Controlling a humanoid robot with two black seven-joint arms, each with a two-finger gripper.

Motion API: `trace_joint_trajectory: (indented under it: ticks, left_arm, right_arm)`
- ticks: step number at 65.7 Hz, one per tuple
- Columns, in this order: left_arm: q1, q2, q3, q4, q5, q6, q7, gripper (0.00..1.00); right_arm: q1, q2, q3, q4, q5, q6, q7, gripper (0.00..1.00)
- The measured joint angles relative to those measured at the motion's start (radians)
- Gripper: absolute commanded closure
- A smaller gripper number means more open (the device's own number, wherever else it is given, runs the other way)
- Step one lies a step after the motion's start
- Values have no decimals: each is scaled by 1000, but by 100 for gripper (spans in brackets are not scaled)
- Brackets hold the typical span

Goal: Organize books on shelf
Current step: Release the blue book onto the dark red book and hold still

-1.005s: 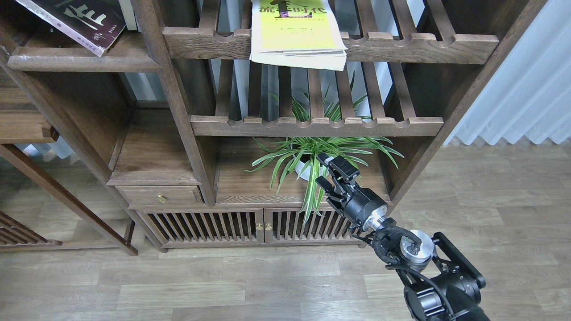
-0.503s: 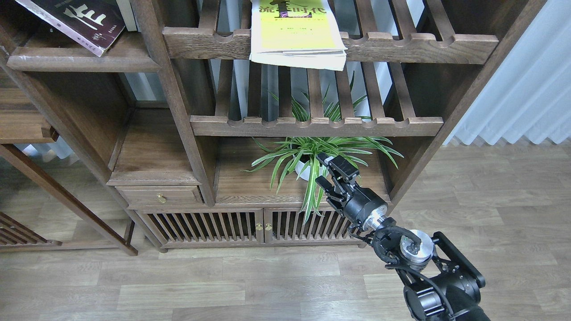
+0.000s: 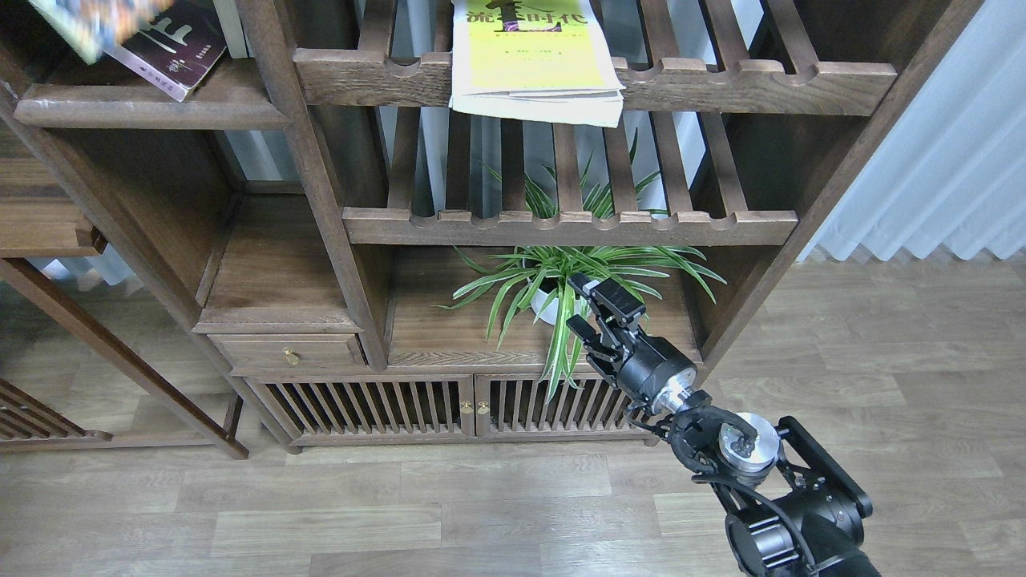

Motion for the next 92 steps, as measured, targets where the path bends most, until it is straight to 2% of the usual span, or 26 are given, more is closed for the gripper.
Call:
trace_joint_trajectory:
  ticks: [34, 59, 77, 92]
  left_arm:
    - [-13, 100, -107, -270, -6, 0, 0, 1]
    - [-10, 135, -110, -348, -7, 0, 0, 1]
    - [-17, 80, -99, -476, -7, 0, 0, 1]
    - [-107, -14, -90, -494, -3, 0, 0, 1]
  right_arm:
    - [2, 0, -4, -1, 0, 0, -2, 17]
    - [10, 0, -6, -10, -3, -8, -2, 16]
    - [10, 0, -7, -10, -3, -11, 0, 14]
    - [5, 0, -3, -8, -3, -10, 0, 14]
